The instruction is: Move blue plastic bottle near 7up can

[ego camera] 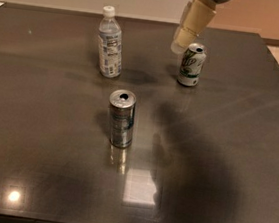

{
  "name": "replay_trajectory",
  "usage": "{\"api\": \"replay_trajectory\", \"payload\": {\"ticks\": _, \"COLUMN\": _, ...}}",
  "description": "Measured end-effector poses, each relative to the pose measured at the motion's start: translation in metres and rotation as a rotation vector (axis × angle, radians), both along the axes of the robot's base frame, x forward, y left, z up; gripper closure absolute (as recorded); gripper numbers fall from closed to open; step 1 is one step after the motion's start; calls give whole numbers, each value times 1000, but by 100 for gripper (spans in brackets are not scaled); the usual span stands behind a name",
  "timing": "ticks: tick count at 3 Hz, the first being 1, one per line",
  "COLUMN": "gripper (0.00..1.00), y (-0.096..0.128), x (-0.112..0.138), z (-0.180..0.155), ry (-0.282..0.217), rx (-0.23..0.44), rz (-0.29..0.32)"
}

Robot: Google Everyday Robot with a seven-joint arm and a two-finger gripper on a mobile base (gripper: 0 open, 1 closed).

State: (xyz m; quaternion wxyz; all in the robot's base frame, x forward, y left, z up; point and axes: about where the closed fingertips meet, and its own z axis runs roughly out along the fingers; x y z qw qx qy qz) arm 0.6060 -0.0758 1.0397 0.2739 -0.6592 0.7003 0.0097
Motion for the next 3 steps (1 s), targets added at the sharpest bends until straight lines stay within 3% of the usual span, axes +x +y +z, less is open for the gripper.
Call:
{"api": "replay_trajectory", "payload": {"ticks": 2, "gripper": 0, "y": 70, "x": 27, "z": -9, "ry": 43, "rx": 93, "rz": 20}}
{"api": "replay_trajectory", "payload": {"ticks": 3, "gripper": 0, "y": 94, "x": 38, "z": -16, "ry": 63, "rx": 173, "rz": -8}}
